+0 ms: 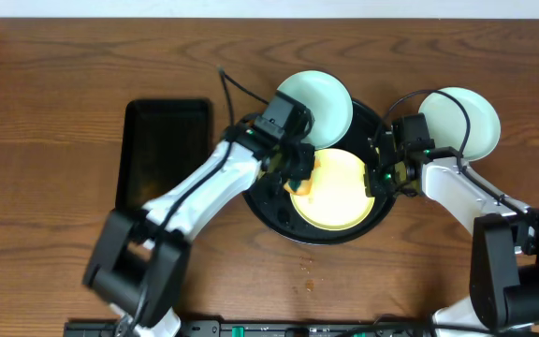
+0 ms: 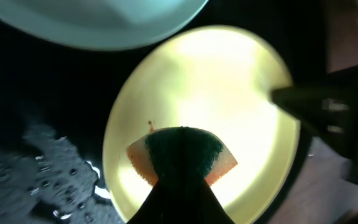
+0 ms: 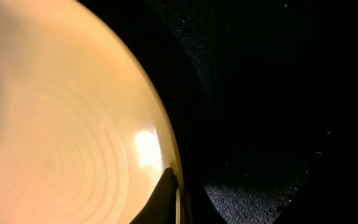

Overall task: Clean dirty plates on tray and stack at the side
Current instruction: 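Scrub the yellow plate with the sponge in the left gripper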

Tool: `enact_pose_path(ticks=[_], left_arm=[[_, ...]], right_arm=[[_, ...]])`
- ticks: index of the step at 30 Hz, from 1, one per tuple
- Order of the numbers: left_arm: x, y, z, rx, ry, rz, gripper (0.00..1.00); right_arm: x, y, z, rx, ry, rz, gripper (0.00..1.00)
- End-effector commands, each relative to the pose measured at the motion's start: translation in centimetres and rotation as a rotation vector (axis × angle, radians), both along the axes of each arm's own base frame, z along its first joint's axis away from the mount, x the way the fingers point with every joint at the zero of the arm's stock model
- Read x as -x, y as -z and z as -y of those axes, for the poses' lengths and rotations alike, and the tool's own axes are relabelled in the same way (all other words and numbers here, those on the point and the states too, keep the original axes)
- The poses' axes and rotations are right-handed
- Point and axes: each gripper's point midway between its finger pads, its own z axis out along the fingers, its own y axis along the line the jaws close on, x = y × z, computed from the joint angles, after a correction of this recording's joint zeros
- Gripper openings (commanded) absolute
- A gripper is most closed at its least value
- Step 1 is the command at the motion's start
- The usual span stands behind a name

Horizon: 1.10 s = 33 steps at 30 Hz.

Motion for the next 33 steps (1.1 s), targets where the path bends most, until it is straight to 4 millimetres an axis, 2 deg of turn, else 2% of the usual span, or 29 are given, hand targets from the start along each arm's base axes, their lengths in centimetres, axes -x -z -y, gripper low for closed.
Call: enact_pose_path(ticks=[1, 5, 10, 17, 28, 33], left_arm=[[0.5, 1.7, 0.8, 0.027, 0.0, -0.067, 0.07], [-0.4, 2.5, 0.3, -0.032, -0.024, -0.021, 0.07], [0.3, 2.7, 1.1, -0.059, 0.026, 0.008, 0.07], [-0.2, 3.8, 0.3, -0.172, 0.003, 0.07, 0.08], [-0.9, 6.6, 0.8, -0.183, -0.004, 0.058, 0.07], [0.1, 7.1, 0.2, -0.204, -0.021, 0.002, 0.08]], right_arm=[[1.3, 1.5, 0.0, 0.008, -0.007, -0.059, 0.01], [1.3, 1.5, 0.0, 0.008, -0.007, -0.058, 0.01], [1.3, 1.5, 0.0, 0.008, -0.007, -0.058, 0.01], [1.3, 1.5, 0.0, 0.008, -0.007, -0.059, 0.01], [1.3, 1.5, 0.0, 0.008, -0.007, -0.059, 0.01], [1.3, 1.5, 0.0, 0.008, -0.007, -0.059, 0.01]])
